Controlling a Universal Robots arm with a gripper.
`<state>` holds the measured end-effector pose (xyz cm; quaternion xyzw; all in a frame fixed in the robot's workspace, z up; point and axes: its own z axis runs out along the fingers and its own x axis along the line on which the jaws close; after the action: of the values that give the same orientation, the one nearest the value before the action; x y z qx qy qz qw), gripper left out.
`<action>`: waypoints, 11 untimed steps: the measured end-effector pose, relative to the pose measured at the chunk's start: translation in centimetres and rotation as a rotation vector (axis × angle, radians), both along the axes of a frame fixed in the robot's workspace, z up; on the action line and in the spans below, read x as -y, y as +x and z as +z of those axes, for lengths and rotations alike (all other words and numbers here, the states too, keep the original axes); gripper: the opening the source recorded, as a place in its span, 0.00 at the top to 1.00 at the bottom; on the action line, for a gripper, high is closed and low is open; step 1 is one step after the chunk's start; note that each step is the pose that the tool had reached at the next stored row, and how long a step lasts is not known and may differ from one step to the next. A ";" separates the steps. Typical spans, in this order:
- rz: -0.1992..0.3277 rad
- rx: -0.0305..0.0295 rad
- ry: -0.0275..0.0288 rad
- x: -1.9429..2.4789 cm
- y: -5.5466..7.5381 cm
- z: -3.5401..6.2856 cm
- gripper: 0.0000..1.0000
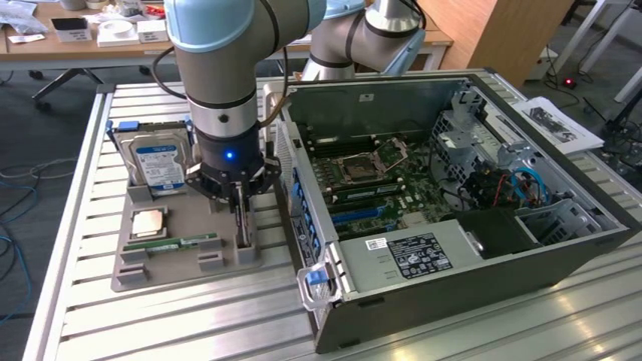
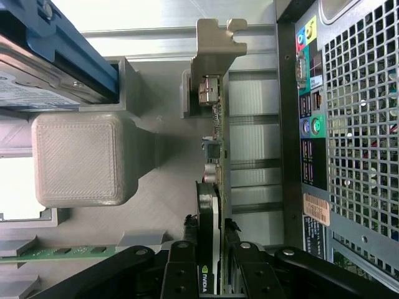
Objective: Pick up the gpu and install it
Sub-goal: 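Pick up the gpu and move the gpu toward the slot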
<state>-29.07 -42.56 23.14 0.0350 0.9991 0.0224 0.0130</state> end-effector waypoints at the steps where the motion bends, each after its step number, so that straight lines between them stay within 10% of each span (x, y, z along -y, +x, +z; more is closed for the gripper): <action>1: 0.007 0.0000 0.0000 0.00 0.0 0.00 0.73; 11: 0.024 -0.0001 0.0001 0.00 0.0 0.00 0.73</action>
<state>-29.07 -42.56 23.14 0.0232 0.9994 0.0226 0.0127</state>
